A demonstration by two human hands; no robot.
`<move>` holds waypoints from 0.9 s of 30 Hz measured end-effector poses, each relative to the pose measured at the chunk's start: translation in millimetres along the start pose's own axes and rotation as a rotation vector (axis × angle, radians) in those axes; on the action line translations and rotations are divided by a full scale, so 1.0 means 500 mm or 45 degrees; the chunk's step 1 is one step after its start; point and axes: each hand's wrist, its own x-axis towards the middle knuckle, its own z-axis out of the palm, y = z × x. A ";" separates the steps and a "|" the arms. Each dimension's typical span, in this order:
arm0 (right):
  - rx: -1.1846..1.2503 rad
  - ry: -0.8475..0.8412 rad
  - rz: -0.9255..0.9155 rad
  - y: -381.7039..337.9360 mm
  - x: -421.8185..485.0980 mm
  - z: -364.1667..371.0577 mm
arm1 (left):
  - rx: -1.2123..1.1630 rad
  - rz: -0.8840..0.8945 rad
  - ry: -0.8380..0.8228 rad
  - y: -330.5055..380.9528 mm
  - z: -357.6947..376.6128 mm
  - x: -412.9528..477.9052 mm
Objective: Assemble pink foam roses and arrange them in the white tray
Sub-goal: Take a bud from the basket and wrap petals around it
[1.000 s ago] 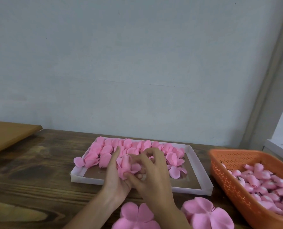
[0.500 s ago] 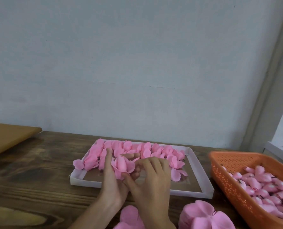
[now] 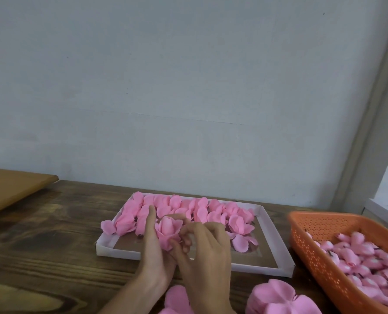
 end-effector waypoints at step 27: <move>0.163 -0.071 -0.011 0.009 -0.008 0.007 | -0.100 -0.074 -0.160 -0.008 -0.026 0.015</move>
